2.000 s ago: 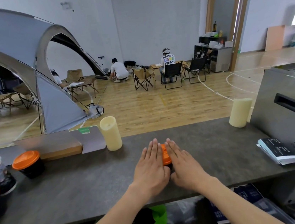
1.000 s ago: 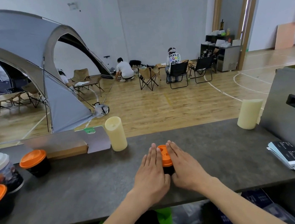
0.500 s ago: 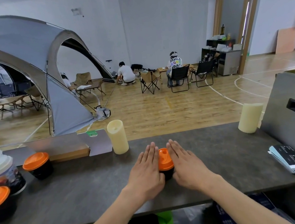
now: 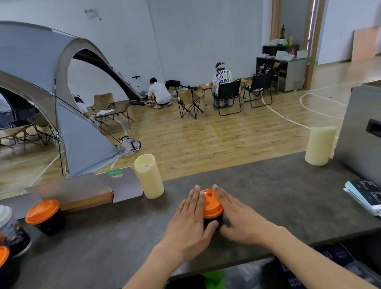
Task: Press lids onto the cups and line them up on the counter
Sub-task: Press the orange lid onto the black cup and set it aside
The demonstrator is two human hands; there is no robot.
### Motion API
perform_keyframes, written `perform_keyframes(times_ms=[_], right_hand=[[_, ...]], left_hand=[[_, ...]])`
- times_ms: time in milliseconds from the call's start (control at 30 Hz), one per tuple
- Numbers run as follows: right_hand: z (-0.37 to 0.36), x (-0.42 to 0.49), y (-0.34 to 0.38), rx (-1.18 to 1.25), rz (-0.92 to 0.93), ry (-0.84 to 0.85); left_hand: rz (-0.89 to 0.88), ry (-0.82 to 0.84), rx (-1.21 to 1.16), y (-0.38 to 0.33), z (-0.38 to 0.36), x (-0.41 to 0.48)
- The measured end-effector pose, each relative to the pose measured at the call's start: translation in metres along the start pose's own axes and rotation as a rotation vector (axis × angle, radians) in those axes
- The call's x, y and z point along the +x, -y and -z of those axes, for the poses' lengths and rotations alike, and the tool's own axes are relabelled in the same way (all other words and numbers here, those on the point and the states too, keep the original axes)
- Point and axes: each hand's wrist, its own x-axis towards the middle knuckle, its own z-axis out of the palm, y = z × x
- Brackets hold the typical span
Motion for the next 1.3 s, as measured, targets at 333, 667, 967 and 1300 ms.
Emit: perform_keyframes(times_ms=[333,667,967,1300], right_hand=[[-0.015,0.01,-0.02,0.592,-0.159,-0.199],[0.024,0.018,0.016,1.048,-0.324,-0.423],[0.036,0.013,0.025,1.088,-0.334,-0.507],[0.028,0.009,0.031,1.059,-0.318,-0.578]], left_hand=[[0.115,-0.128,-0.488,0.022,-0.017,-0.003],[0.431,-0.214,-1.482,-0.003,0.02,0.014],[0.5,-0.226,-1.646,-0.014,0.026,0.016],[0.429,-0.238,-1.614,-0.023,0.036,0.014]])
